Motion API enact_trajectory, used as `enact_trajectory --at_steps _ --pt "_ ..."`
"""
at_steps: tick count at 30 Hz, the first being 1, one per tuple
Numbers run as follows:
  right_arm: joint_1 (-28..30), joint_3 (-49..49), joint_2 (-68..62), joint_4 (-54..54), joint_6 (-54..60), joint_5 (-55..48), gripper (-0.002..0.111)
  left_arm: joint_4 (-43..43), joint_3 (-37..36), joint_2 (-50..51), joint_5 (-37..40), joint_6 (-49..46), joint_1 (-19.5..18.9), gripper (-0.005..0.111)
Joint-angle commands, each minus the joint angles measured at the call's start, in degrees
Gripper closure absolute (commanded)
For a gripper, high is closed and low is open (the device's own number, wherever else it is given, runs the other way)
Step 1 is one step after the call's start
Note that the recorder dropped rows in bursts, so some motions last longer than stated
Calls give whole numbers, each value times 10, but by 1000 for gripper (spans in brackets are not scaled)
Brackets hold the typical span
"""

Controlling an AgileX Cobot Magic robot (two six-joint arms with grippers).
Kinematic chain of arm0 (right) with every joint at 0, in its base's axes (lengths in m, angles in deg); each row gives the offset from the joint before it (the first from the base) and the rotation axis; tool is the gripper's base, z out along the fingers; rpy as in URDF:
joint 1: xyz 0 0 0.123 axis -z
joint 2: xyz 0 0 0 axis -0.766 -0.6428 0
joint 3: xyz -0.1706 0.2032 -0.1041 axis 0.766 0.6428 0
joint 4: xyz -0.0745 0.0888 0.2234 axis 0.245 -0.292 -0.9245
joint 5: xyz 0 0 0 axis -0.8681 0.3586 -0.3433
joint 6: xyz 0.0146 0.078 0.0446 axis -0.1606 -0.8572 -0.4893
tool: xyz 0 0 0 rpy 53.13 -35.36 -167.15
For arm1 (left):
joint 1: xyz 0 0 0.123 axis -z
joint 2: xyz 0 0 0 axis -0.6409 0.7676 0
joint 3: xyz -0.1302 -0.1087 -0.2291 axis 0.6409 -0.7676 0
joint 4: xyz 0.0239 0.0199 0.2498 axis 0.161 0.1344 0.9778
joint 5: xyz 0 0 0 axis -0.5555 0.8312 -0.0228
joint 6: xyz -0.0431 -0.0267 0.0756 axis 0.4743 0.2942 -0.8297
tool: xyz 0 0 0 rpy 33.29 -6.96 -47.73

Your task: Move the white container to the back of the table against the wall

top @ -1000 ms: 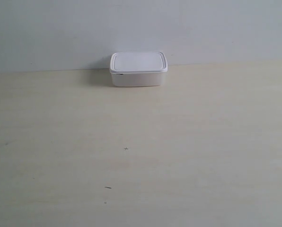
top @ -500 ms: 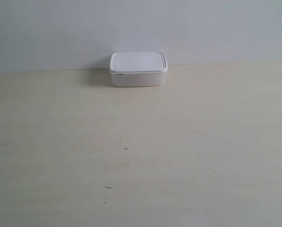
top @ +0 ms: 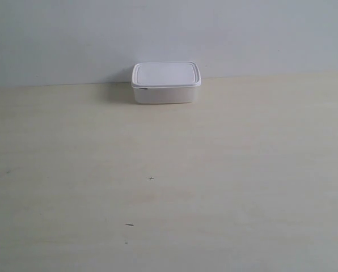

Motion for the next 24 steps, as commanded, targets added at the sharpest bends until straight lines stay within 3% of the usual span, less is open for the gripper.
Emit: enact_trajectory --at_steps 1,9,19,24 --pt "2 3 3 -117 8 9 108 -7 -1 -3 1 2 3 107" --pt "2 3 3 -157 14 9 108 -7 -1 -3 1 2 3 107" --pt "2 3 3 -160 341 1 108 -7 -1 -3 1 2 3 107" --pt "2 3 3 -183 357 1 108 -9 -1 -3 1 2 3 107"
